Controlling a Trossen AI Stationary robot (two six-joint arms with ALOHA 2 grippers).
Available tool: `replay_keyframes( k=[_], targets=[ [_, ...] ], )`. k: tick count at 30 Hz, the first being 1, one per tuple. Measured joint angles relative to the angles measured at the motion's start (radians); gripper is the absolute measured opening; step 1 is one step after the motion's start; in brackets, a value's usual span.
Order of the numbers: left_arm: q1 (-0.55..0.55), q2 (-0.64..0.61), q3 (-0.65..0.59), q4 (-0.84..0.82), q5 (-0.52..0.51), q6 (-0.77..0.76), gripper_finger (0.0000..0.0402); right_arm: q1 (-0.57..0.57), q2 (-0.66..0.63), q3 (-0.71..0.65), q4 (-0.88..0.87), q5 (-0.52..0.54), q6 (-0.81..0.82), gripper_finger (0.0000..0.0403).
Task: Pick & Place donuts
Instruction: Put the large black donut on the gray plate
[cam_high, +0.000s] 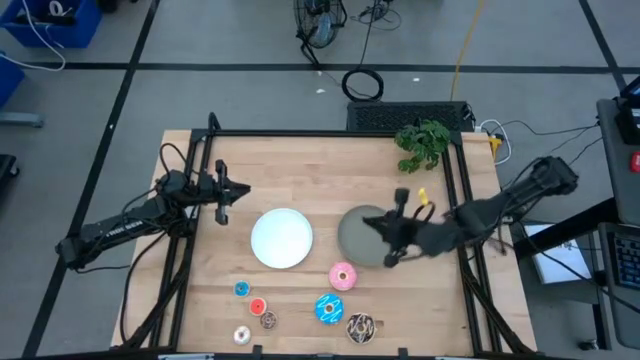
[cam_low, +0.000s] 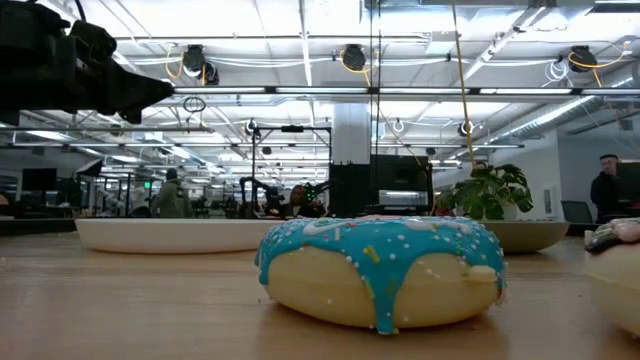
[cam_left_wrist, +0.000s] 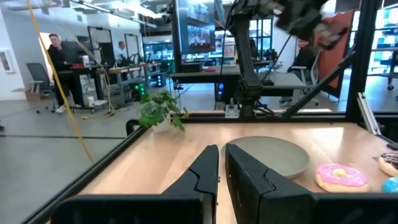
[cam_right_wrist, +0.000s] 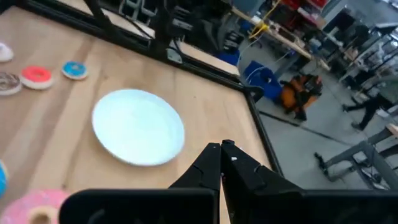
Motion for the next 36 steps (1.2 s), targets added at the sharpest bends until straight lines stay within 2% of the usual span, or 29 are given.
replay_keyframes(
  k=[3,6,8,10,13,17,22,25,29,36],
  targets=[
    [0.0,0.0,0.0,0.003,-0.007,-0.026,0.0037,0.04,0.152,0.162,-0.158,0.022,0.095,0.0],
    [0.0,0.0,0.0,0.038,-0.029,-0.092,0.0037,0.067,0.278,0.322,-0.398,0.016,0.287,0.0],
    [0.0,0.0,0.0,0.04,-0.033,-0.127,0.0037,0.089,0.336,0.403,-0.54,-0.032,0.429,0.0],
    [0.0,0.0,0.0,0.044,-0.036,-0.136,0.0037,0.11,0.382,0.447,-0.625,-0.13,0.531,0.0001],
    [0.0,0.0,0.0,0.117,-0.089,-0.067,0.0037,0.137,0.434,0.467,-0.653,-0.214,0.632,0.0017],
    [0.0,0.0,0.0,0.209,-0.202,-0.075,0.0037,0.142,0.462,0.482,-0.687,-0.256,0.751,0.0073],
    [0.0,0.0,0.0,0.074,-0.169,-0.072,0.0037,0.131,0.458,0.482,-0.705,-0.318,0.834,0.0159],
    [0.0,0.0,0.0,0.064,-0.178,-0.026,0.0037,0.105,0.452,0.482,-0.694,-0.394,0.884,0.0199],
    [0.0,0.0,0.0,0.1,-0.199,-0.002,0.0037,0.101,0.48,0.482,-0.667,-0.451,0.92,0.0221],
    [0.0,0.0,0.0,0.138,-0.211,0.023,0.0037,0.147,0.578,0.482,-0.645,-0.459,0.916,0.0224]
  ],
)
